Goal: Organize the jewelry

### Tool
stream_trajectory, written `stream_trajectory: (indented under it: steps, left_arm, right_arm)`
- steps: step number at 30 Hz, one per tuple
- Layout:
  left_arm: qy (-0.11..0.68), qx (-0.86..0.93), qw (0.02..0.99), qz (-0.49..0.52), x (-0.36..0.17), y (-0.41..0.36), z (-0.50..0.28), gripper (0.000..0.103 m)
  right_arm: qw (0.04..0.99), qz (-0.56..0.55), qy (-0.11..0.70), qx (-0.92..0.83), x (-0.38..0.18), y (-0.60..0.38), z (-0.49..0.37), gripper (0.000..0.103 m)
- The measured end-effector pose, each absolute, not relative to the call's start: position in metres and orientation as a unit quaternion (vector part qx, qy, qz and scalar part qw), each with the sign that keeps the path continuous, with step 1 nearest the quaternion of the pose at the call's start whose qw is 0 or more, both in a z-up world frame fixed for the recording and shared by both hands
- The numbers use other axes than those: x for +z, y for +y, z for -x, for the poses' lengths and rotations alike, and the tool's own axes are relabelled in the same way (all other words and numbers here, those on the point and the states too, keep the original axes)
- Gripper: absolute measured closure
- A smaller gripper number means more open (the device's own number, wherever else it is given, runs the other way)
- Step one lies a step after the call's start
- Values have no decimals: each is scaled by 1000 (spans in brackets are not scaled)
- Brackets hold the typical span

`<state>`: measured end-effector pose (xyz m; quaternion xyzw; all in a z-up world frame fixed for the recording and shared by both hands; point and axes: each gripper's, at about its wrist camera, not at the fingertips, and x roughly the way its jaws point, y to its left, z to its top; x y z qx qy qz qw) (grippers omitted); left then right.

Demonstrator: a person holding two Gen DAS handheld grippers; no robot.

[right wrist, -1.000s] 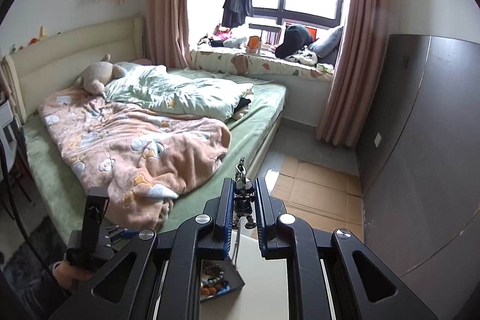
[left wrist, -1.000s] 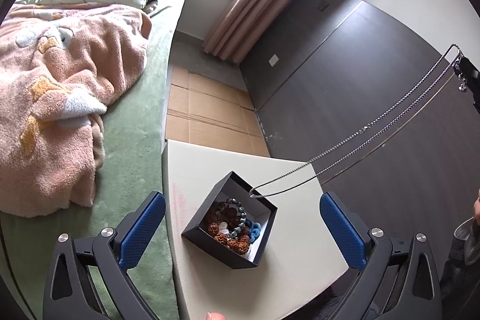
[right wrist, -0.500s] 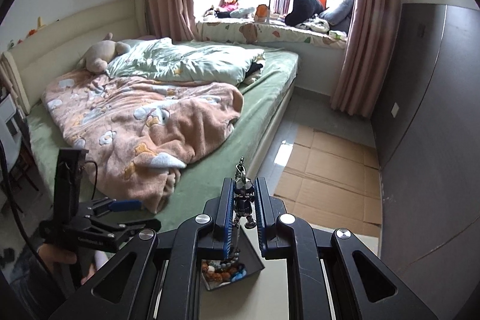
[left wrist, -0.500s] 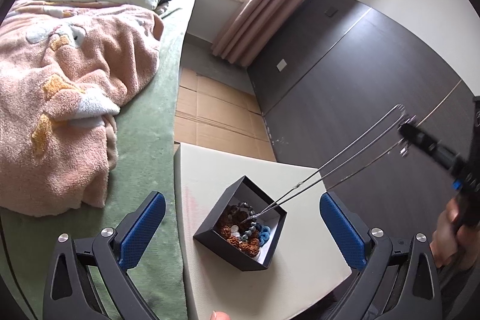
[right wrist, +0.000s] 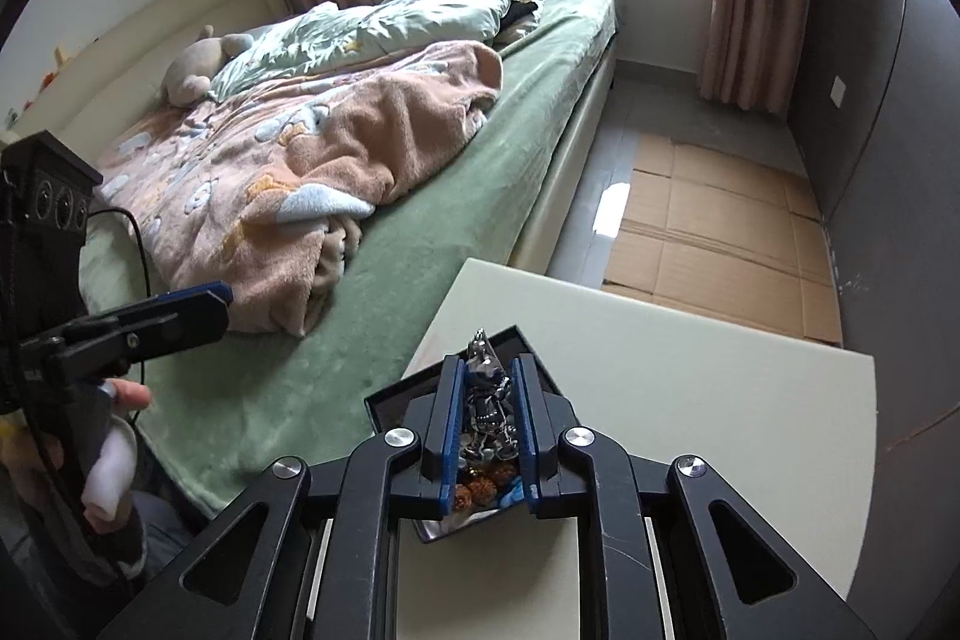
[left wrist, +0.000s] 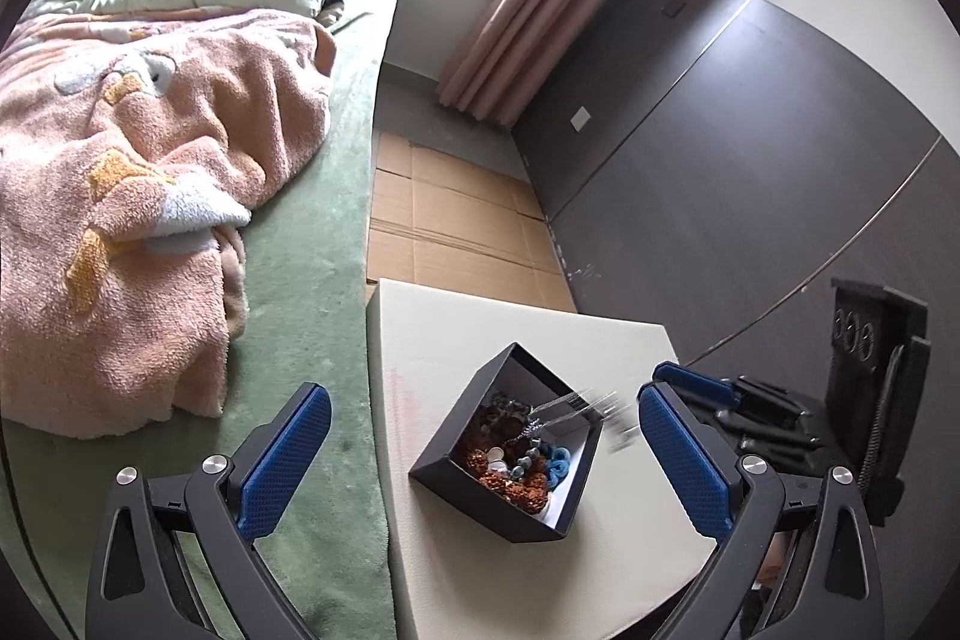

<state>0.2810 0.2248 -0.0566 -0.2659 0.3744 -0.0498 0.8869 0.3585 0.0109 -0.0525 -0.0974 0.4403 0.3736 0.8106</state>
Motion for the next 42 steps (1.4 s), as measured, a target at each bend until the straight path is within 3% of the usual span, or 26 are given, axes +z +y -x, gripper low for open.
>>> stream_trajectory:
  steps: [2,11,23,42]
  left_arm:
    - [377,-52,887,260,-58,221,-283,1]
    - [372,-47,900,222,-55,192,-289,1]
    - [354,-32,918,178,-31,145,-257,1]
    - [317,-10,945,77,-4,92,-149,1]
  right_arm:
    - [814,67,439,375,-63,-2,-361,50]
    - [827,6,441,348,-58,-55,-365,46]
    - [832,-26,453,319,-60,-112,-333,4]
    - [867,-34,416,272,-32,-184,-233,0]
